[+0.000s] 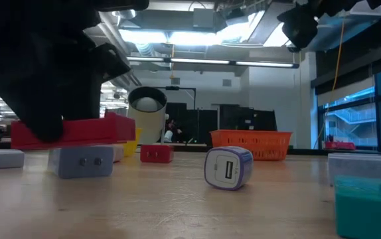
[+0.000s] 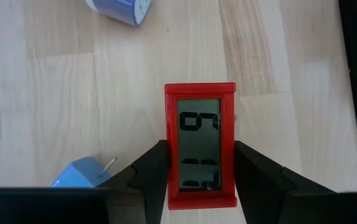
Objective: Pick & Place Office items
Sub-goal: Put the red digital timer into the yellow bin
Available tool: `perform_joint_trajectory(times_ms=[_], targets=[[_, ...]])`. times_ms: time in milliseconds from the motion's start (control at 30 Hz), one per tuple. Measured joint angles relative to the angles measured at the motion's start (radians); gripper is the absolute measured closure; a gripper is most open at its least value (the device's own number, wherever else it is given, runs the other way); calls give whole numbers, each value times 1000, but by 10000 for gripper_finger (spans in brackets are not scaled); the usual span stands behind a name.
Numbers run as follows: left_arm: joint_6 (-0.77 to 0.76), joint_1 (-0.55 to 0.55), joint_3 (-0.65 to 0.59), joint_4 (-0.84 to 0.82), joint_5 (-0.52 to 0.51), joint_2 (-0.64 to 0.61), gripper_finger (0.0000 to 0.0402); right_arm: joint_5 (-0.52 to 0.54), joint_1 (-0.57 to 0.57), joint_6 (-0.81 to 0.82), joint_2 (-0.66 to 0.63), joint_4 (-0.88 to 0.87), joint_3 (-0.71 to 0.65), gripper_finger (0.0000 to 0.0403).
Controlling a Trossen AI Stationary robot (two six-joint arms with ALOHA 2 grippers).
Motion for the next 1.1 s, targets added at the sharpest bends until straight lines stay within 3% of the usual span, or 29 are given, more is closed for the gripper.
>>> perform_joint_trajectory(times_ms=[600,1100], targets=[[5,26,3,-38,-9,-52,254,3,7,-31,102,-8,0,179],[104,58,-12,-182,-346,-317,254,3,7,-62,97,25,0,179]])
